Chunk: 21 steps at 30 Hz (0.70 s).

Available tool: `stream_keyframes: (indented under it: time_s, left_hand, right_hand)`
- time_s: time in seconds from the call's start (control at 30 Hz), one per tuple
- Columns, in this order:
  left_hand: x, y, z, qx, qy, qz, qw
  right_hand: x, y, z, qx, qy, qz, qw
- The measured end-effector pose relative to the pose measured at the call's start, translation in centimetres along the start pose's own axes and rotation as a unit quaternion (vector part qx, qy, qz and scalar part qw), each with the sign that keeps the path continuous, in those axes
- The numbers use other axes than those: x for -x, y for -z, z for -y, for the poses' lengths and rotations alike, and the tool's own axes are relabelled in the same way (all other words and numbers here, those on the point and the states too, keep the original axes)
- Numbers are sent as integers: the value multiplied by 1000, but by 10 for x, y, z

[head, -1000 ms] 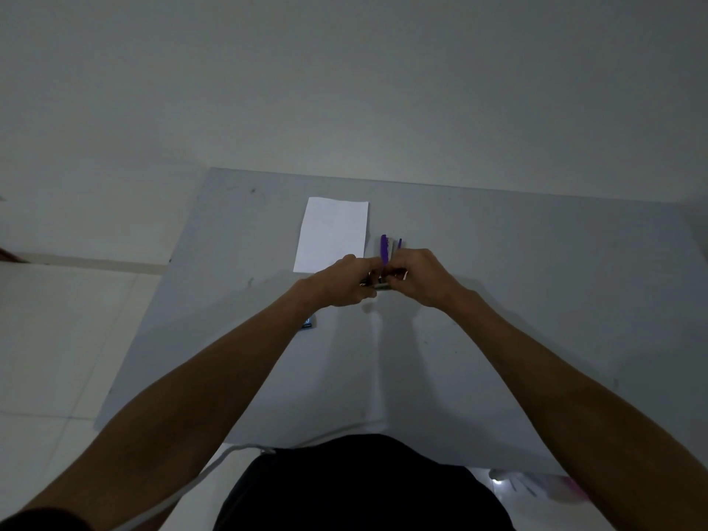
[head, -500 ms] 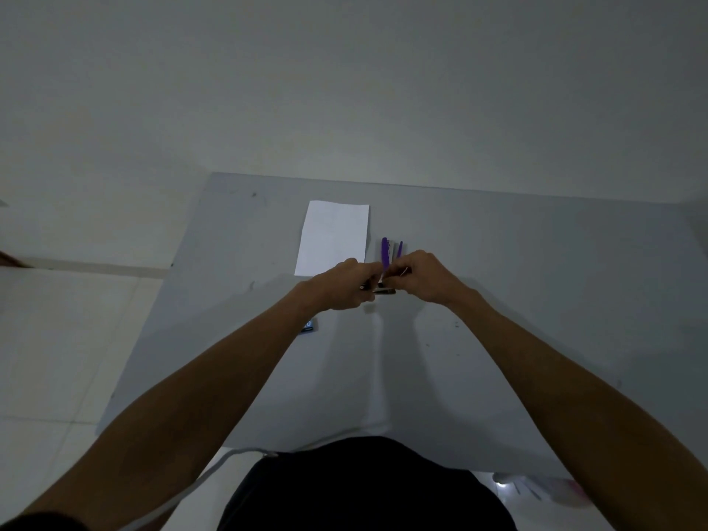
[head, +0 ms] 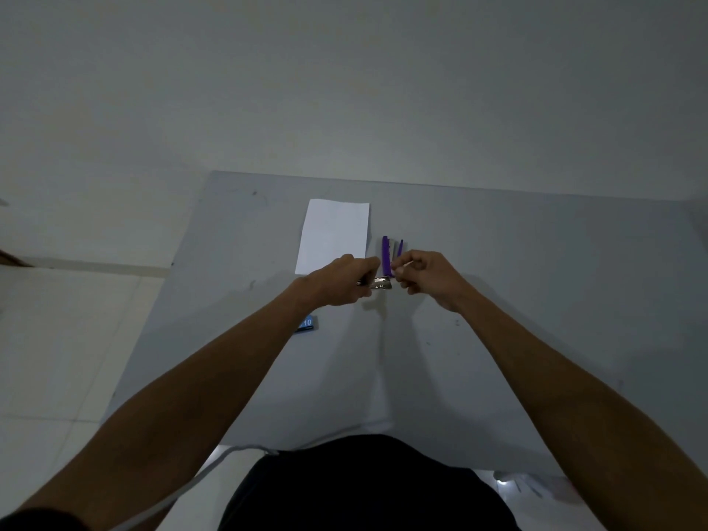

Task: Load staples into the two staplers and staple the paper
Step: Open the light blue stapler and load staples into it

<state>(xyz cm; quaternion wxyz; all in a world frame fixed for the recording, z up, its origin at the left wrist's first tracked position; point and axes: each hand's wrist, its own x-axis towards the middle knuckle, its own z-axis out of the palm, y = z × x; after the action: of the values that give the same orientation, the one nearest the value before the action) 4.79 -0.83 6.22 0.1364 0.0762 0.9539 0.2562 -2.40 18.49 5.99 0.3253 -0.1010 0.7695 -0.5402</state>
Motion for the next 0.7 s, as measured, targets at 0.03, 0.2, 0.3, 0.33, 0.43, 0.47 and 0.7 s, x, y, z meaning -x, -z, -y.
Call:
stream_keyframes:
  time_s: [0.03, 0.2, 0.3, 0.33, 0.43, 0.47, 0.7]
  left_hand:
    - [0, 0, 0, 1, 1, -1, 1000]
    - [-2, -2, 2, 7, 7, -2, 1000]
    - [-2, -2, 2, 10, 11, 0, 1000]
    - [-2, -2, 1, 11, 11, -1, 1000]
    - [-1, 0, 0, 10, 9, -1, 1000]
    - [-1, 1, -1, 10, 9, -1, 1000]
    - [-2, 1, -2, 20, 11, -3, 1000]
  right_hand:
    - [0, 0, -1, -2, 2, 1, 1000]
    - [-1, -4, -1, 28, 11, 7, 1000]
    - [-2, -5, -3, 64, 28, -1, 998]
    - [-3, -5, -3, 76, 33, -4, 997]
    - [-2, -6, -3, 107, 48, -16, 993]
    - [-2, -7, -2, 112, 54, -21, 992]
    - [1, -12, 5, 160, 101, -23, 982]
